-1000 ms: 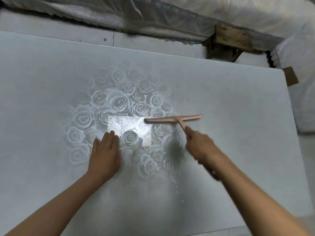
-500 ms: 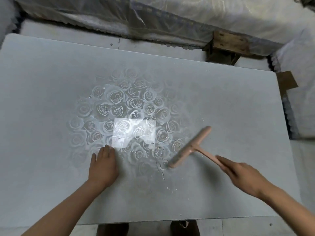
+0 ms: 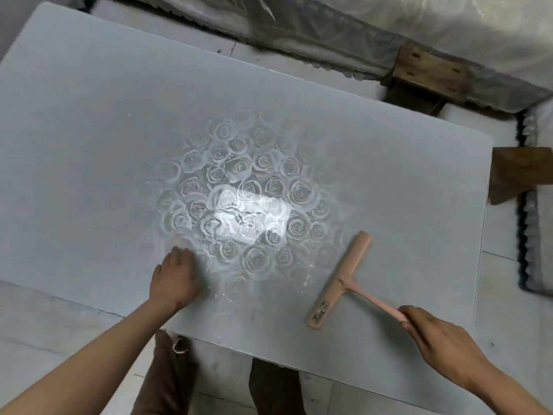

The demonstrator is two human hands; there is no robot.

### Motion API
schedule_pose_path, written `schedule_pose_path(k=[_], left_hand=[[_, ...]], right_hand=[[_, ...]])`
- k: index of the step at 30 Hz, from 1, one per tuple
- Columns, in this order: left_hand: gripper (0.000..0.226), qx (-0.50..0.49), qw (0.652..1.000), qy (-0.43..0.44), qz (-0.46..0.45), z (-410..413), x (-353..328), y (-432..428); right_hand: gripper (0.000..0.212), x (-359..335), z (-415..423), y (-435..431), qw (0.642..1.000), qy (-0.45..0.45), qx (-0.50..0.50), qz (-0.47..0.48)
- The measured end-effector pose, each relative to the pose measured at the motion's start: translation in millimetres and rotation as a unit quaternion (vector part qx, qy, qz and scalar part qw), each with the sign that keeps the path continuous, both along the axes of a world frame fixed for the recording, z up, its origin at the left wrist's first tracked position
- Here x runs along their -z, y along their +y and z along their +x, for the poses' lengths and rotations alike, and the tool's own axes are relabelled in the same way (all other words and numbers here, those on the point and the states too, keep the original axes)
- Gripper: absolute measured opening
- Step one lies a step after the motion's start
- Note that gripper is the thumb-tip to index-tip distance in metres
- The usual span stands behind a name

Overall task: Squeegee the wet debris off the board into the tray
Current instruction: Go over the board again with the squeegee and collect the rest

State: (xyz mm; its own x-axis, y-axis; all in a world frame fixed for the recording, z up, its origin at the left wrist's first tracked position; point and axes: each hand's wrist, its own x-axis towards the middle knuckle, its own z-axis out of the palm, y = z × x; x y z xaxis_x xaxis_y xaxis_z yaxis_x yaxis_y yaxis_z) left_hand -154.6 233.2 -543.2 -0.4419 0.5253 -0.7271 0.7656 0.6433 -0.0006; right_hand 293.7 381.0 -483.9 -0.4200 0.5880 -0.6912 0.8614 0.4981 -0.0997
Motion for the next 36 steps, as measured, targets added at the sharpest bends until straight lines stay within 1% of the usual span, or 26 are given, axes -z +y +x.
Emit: schedule_pose_path(k=[2, 5, 7, 10, 13, 16, 17, 19, 20, 22, 25, 27, 29, 30, 32, 34, 36], left_hand=[[0.063, -0.022, 1.000, -0.003, -0.017, 12, 2, -3], [0.067, -0.061, 0.998, -0.014, -0.028, 16, 9, -10], [0.069, -0.068, 0.997, -0.019, -0.037, 16, 12, -17], [0.072, -0.066, 0.996, -0.017, -0.055, 16, 22, -26], [0.074, -0.062, 0.997, -0.023, -0.043, 11, 24, -27], [0.076, -0.070, 0.997, -0.022, -0.019, 5, 25, -29], [0.076, -0.068, 0.997, -0.021, -0.014, 3, 25, -31], [0.078, -0.057, 0.998, -0.020, -0.009, -2, 26, -37], [0.078, -0.047, 0.999, -0.019, -0.008, -2, 27, -38], [0.079, -0.037, 0.999, -0.021, -0.005, -4, 29, -42], [0.080, -0.033, 0.999, -0.033, -0.006, -3, 32, -47], [0.082, -0.033, 0.998, -0.046, -0.013, -3, 34, -48], [0.082, -0.034, 0.998, -0.052, -0.021, -4, 34, -44], [0.082, -0.033, 0.998, -0.053, -0.024, -5, 34, -42], [0.079, -0.022, 0.998, -0.055, -0.029, -6, 33, -37], [0.076, -0.032, 0.997, -0.061, -0.039, -3, 29, -32], [0.074, -0.051, 0.996, -0.061, -0.041, 2, 23, -26]], right_hand=[[0.029, 6, 24, 0, 1.000, -0.010, -0.001, -0.007], [0.035, 25, 19, -6, 1.000, -0.009, -0.021, -0.007], [0.037, 42, -7, -8, 0.999, 0.025, -0.040, 0.009], [0.038, 63, -73, -4, 0.991, 0.087, -0.098, 0.034], [0.036, 60, -111, 10, 0.983, 0.102, -0.139, 0.065], [0.038, 44, -75, 34, 0.985, 0.106, -0.128, 0.043], [0.041, 34, -58, 42, 0.987, 0.093, -0.125, 0.045], [0.050, 20, -35, 48, 0.989, 0.039, -0.135, 0.052], [0.050, 19, -32, 47, 0.988, 0.017, -0.148, 0.045], [0.040, 25, -56, 36, 0.987, 0.014, -0.158, 0.020], [0.050, 47, -132, 15, 0.984, 0.058, -0.168, 0.005], [0.041, 58, -181, 3, 0.980, 0.090, -0.178, 0.025], [0.033, 58, -195, 1, 0.975, 0.120, -0.181, 0.055], [0.032, 53, -185, 2, 0.975, 0.129, -0.171, 0.056], [0.034, 37, -139, 9, 0.985, 0.122, -0.117, 0.033], [0.036, 21, -76, 12, 0.995, 0.074, -0.066, 0.022], [0.038, 4, -17, 7, 0.999, 0.034, 0.012, 0.017]])
